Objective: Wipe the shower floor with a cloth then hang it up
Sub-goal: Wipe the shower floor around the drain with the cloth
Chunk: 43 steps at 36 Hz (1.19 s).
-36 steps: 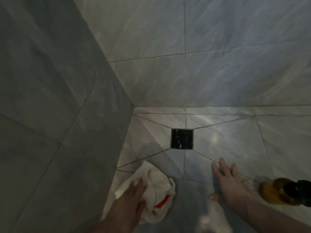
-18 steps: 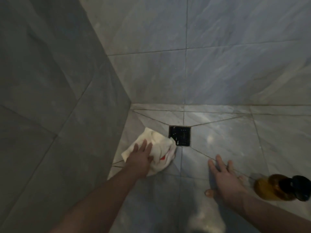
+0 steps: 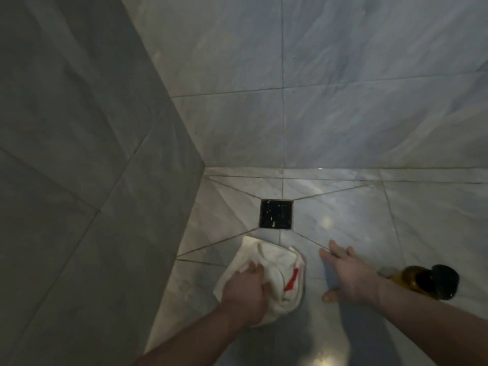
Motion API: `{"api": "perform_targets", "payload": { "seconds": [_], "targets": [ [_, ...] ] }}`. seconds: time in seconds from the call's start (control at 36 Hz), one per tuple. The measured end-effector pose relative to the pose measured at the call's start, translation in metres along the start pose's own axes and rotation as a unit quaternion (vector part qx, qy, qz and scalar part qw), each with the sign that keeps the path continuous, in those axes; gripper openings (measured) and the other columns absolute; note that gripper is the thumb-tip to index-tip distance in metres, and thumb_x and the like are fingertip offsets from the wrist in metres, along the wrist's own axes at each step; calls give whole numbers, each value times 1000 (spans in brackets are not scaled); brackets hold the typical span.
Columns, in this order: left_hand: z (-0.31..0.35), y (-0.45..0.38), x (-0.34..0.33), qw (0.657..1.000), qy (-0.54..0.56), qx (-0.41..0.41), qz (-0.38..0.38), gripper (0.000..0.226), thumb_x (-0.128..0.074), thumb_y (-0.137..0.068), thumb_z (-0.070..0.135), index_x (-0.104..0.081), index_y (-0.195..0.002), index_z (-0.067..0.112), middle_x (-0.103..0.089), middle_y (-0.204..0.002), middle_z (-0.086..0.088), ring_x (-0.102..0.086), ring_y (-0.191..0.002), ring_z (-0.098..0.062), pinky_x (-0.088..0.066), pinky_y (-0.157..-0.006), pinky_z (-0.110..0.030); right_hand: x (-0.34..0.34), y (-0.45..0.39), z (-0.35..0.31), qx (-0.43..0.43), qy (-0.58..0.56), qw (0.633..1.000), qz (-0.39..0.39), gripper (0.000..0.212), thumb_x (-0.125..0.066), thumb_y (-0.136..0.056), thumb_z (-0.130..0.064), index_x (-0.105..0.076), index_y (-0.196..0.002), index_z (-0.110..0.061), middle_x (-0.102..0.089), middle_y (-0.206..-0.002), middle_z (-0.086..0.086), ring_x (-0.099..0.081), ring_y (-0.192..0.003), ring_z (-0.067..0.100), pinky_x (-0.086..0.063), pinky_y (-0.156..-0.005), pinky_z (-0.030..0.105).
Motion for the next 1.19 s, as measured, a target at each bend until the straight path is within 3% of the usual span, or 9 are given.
{"api": "perform_targets", "payload": {
  "seconds": [0.08,0.19,0.28,0.39,0.53,0.61,0.75,1.06,1.19],
  "targets": [
    [29,-11,11,999,47,-9,8,42,-46,-94,32,-46,-134,21,-51,-138,-6,-52,-122,-27,-39,-101,-36,9,4,6,11,-30,999,18,117,-78,-77,-42,3,-158,-18,6,-166,3,-1,-152,28,-12,-123,33],
    [60,-21,21,992,118,-34,11,41,-46,-92,41,-52,-129,26,-56,-133,-5,-52,-123,-30,-40,-104,-35,19,30,-5,44,-125,984,117,107,-69,-73,-32,-4,-156,-12,-14,-161,6,-15,-149,21,-12,-114,17],
    [54,-18,19,961,274,-40,11,46,-51,-92,37,-53,-136,25,-48,-146,2,-49,-130,-20,-38,-109,-28,20,50,-16,76,-162,957,230,92,-72,-77,-31,-21,-153,-23,-29,-154,0,-31,-142,20,-24,-116,28],
    [5,0,36,901,412,-41,129,49,-47,-80,39,-65,-120,18,-65,-119,4,-61,-109,-10,-45,-98,-19,-3,46,-50,152,-59,966,201,86,-56,-77,-23,-21,-154,-32,-9,-163,-10,-6,-151,16,-12,-124,38],
    [-67,12,48,919,278,38,276,44,-47,-73,34,-70,-107,16,-67,-108,-2,-62,-103,-22,-44,-94,-25,-27,21,-92,100,-18,983,155,81,-49,-82,-51,-17,-155,-38,-3,-166,-3,4,-152,27,-4,-121,50],
    [-80,14,29,958,186,53,211,62,-47,-67,48,-65,-118,18,-62,-120,-3,-59,-110,-26,-47,-95,-33,-43,8,-96,41,-11,993,112,93,-45,-82,-74,-1,-156,-39,15,-165,-4,19,-150,30,1,-116,59],
    [-95,18,-10,992,58,71,86,90,-56,-69,72,-33,-147,32,-29,-153,11,-32,-138,-16,-30,-111,-35,-39,-3,-97,15,11,996,86,84,-47,-94,-55,5,-156,-34,24,-163,0,24,-147,36,-4,-114,65],
    [-81,20,1,991,-48,95,80,88,-62,-76,61,-28,-147,22,-30,-150,0,-23,-139,-25,-21,-113,-41,22,-40,-33,-71,21,993,92,82,-48,-92,-55,0,-156,-37,17,-164,-2,14,-150,35,-13,-115,65],
    [-81,21,2,992,-55,87,79,88,-63,-73,63,-32,-144,21,-33,-149,0,-26,-138,-26,-25,-111,-43,12,-28,-16,-36,69,991,106,78,-35,-92,-64,-5,-157,-33,6,-166,6,5,-150,39,-15,-118,60]
  ]
}}
Point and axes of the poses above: each hand's wrist, its own y-axis away from the middle knuckle, its own x-axis out of the back of the hand, z = x × y, the point moved 8 cm from there along -y, towards the middle knuckle
